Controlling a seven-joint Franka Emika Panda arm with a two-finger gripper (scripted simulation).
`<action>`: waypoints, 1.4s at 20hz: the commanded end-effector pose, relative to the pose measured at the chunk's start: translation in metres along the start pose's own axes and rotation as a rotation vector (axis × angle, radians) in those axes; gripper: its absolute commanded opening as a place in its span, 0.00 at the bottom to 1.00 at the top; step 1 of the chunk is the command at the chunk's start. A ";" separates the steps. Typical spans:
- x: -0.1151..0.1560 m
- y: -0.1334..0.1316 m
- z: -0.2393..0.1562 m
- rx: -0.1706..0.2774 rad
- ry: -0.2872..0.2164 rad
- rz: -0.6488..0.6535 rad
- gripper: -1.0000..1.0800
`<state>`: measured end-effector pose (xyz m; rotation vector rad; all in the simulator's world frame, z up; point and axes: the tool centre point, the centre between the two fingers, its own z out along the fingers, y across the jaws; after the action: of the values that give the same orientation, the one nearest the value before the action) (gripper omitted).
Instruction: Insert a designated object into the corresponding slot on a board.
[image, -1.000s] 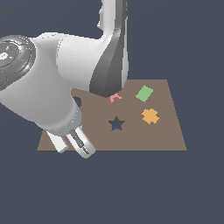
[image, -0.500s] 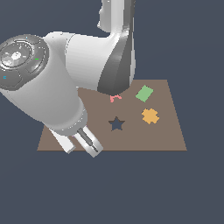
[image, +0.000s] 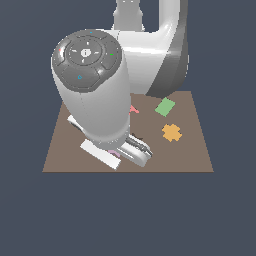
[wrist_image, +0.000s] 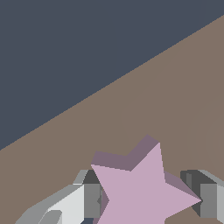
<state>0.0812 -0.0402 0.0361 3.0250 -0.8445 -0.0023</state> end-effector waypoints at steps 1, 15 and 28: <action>-0.014 -0.012 -0.002 0.000 0.000 -0.080 0.00; -0.049 -0.032 -0.004 -0.001 -0.001 -0.250 0.00; -0.049 -0.031 0.006 -0.001 0.000 -0.255 0.96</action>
<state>0.0551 0.0121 0.0304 3.1073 -0.4527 -0.0029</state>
